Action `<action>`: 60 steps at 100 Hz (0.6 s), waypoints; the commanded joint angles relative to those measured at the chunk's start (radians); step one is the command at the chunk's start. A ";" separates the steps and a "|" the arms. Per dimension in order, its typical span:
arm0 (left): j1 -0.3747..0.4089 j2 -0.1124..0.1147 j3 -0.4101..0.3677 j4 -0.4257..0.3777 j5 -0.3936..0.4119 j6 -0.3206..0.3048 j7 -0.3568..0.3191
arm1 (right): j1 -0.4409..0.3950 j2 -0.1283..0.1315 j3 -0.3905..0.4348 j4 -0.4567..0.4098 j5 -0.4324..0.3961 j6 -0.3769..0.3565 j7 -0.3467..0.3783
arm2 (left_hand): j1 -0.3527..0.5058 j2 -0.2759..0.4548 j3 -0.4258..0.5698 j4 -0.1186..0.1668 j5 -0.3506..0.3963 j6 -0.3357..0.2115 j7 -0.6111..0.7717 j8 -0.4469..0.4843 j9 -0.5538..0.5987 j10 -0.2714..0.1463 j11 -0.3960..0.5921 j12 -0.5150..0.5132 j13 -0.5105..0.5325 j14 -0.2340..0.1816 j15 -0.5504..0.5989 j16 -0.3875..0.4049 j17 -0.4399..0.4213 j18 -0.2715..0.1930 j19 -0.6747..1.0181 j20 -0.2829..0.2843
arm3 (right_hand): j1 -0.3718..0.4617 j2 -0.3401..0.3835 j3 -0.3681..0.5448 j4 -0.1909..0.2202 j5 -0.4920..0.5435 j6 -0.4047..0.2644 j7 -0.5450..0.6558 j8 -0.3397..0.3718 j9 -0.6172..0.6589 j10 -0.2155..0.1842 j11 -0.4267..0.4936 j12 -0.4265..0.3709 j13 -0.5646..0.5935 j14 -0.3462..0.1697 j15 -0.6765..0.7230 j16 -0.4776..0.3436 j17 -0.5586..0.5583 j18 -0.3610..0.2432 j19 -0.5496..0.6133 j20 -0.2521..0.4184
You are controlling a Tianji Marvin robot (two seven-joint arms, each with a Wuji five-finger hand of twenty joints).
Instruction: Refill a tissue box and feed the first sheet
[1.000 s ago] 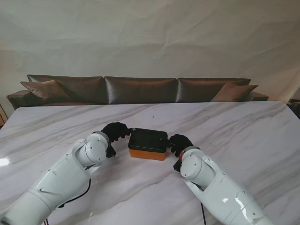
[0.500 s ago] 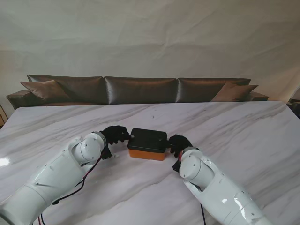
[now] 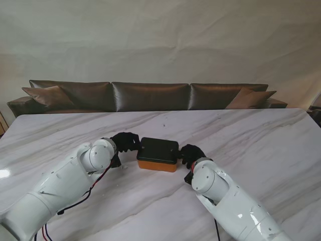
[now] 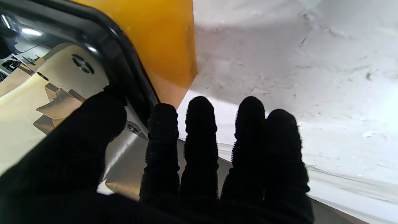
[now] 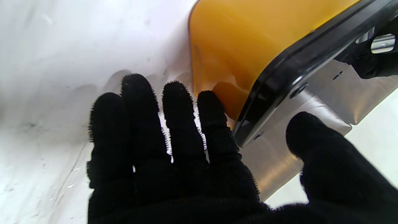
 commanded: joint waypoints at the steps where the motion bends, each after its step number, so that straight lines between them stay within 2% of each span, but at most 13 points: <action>1: 0.013 -0.008 0.005 0.025 -0.006 0.006 -0.020 | -0.001 -0.005 -0.003 -0.001 -0.003 -0.002 0.013 | 0.092 -0.073 0.064 -0.019 0.015 -0.050 -0.013 0.004 0.020 -0.027 0.025 -0.011 0.033 0.011 0.023 0.023 0.008 -0.067 0.019 0.013 | 0.011 0.003 -0.021 0.030 0.014 -0.074 0.012 0.005 0.026 -0.033 0.021 0.013 0.033 0.001 0.027 0.007 0.009 -0.004 0.042 0.001; 4: 0.014 -0.009 0.001 0.026 -0.012 0.005 -0.019 | 0.000 -0.004 -0.003 -0.001 -0.005 -0.002 0.014 | 0.081 -0.055 0.031 -0.012 0.016 -0.038 -0.024 -0.014 0.019 -0.018 0.024 -0.031 0.030 0.017 0.018 0.022 0.005 -0.062 0.017 0.011 | 0.010 0.003 -0.022 0.031 0.013 -0.073 0.013 0.005 0.026 -0.033 0.021 0.013 0.033 0.002 0.027 0.007 0.009 -0.004 0.042 0.001; 10: 0.015 -0.008 -0.007 0.026 -0.017 0.002 -0.019 | 0.001 -0.003 -0.002 -0.001 -0.008 0.000 0.016 | 0.027 -0.013 -0.039 -0.024 0.021 -0.005 -0.053 -0.042 0.011 -0.004 0.012 -0.045 0.022 0.023 0.009 0.019 -0.003 -0.058 0.011 0.010 | 0.009 0.002 -0.024 0.032 0.014 -0.074 0.013 0.005 0.026 -0.035 0.020 0.013 0.034 0.001 0.027 0.007 0.010 -0.003 0.043 0.001; 19: 0.026 0.004 -0.025 -0.011 -0.006 0.017 -0.038 | 0.002 -0.002 -0.001 0.000 -0.012 0.002 0.019 | -0.010 0.060 -0.164 -0.020 0.027 0.028 -0.081 -0.046 0.005 0.003 0.003 -0.050 0.014 0.026 0.001 0.016 -0.009 -0.057 0.004 0.010 | 0.011 0.002 -0.024 0.033 0.013 -0.073 0.013 0.005 0.026 -0.033 0.021 0.014 0.033 0.001 0.027 0.006 0.010 -0.003 0.043 0.000; 26: 0.021 0.007 -0.026 -0.008 -0.002 0.019 -0.048 | 0.002 -0.002 0.000 0.000 -0.012 0.003 0.019 | -0.031 0.077 -0.237 -0.033 0.024 0.038 -0.093 -0.044 0.000 0.007 -0.003 -0.051 0.011 0.026 -0.004 0.015 -0.013 -0.057 0.001 0.010 | 0.011 0.002 -0.025 0.034 0.013 -0.072 0.014 0.005 0.028 -0.033 0.021 0.014 0.033 0.001 0.027 0.006 0.010 -0.003 0.043 0.000; 28: 0.019 0.007 -0.026 -0.005 -0.003 0.019 -0.049 | 0.002 -0.002 0.000 0.001 -0.012 0.003 0.019 | -0.009 0.093 -0.302 -0.035 0.023 0.040 -0.095 -0.045 -0.001 0.008 -0.004 -0.050 0.010 0.027 -0.005 0.015 -0.014 -0.057 0.000 0.011 | 0.012 0.002 -0.025 0.035 0.013 -0.072 0.014 0.005 0.026 -0.034 0.021 0.014 0.034 0.001 0.027 0.006 0.010 -0.003 0.043 0.000; 33: 0.012 0.005 -0.026 0.008 -0.007 0.017 -0.050 | 0.002 -0.002 0.000 0.001 -0.012 0.003 0.019 | -0.018 0.110 -0.336 -0.038 0.023 0.044 -0.098 -0.046 -0.003 0.013 -0.007 -0.051 0.007 0.030 -0.008 0.015 -0.016 -0.056 -0.002 0.011 | 0.012 0.002 -0.025 0.035 0.013 -0.073 0.014 0.004 0.026 -0.033 0.021 0.014 0.033 0.000 0.026 0.006 0.010 -0.003 0.043 -0.001; 36: 0.007 0.003 -0.025 0.017 -0.012 0.016 -0.049 | 0.002 -0.002 -0.001 0.002 -0.012 0.003 0.019 | 0.010 0.134 -0.419 -0.034 0.024 0.048 -0.101 -0.049 -0.004 0.017 -0.010 -0.050 0.004 0.033 -0.011 0.016 -0.019 -0.052 -0.004 0.011 | 0.012 0.002 -0.026 0.036 0.013 -0.073 0.014 0.004 0.027 -0.034 0.021 0.015 0.033 0.002 0.026 0.006 0.010 -0.003 0.043 -0.001; 51: -0.007 -0.004 -0.028 0.037 -0.027 0.013 -0.045 | 0.003 -0.001 -0.003 0.004 -0.011 0.005 0.024 | -0.015 0.161 -0.467 -0.046 0.028 0.056 -0.105 -0.052 -0.005 0.025 -0.013 -0.050 0.000 0.036 -0.014 0.016 -0.023 -0.047 -0.009 0.011 | 0.011 0.003 -0.027 0.037 0.012 -0.072 0.014 0.004 0.027 -0.032 0.020 0.015 0.032 0.000 0.025 0.005 0.010 -0.003 0.043 -0.001; 52: -0.009 -0.005 -0.027 0.041 -0.028 0.011 -0.044 | 0.003 -0.001 -0.004 0.004 -0.011 0.005 0.025 | 0.008 0.176 -0.519 -0.044 0.028 0.057 -0.106 -0.053 -0.005 0.025 -0.013 -0.049 0.000 0.037 -0.015 0.017 -0.024 -0.047 -0.010 0.012 | 0.012 0.004 -0.027 0.037 0.012 -0.073 0.014 0.004 0.027 -0.034 0.020 0.015 0.032 0.000 0.025 0.005 0.010 -0.003 0.043 -0.001; 54: -0.014 -0.007 -0.025 0.049 -0.032 0.007 -0.043 | 0.004 -0.001 -0.004 0.005 -0.011 0.005 0.025 | 0.024 0.187 -0.559 -0.042 0.028 0.059 -0.107 -0.054 -0.005 0.025 -0.014 -0.049 -0.002 0.037 -0.016 0.018 -0.025 -0.047 -0.011 0.013 | 0.011 0.003 -0.027 0.037 0.013 -0.073 0.015 0.004 0.026 -0.033 0.020 0.015 0.032 0.001 0.025 0.005 0.010 -0.003 0.043 -0.001; 60: -0.028 -0.014 -0.019 0.072 -0.041 -0.005 -0.037 | 0.004 0.000 -0.004 0.005 -0.012 0.006 0.027 | 0.017 0.199 -0.576 -0.043 0.028 0.060 -0.110 -0.055 -0.008 0.028 -0.016 -0.049 -0.005 0.039 -0.018 0.018 -0.027 -0.046 -0.013 0.012 | 0.011 0.004 -0.028 0.037 0.012 -0.073 0.014 0.004 0.026 -0.034 0.020 0.015 0.032 0.000 0.024 0.005 0.010 -0.003 0.043 -0.002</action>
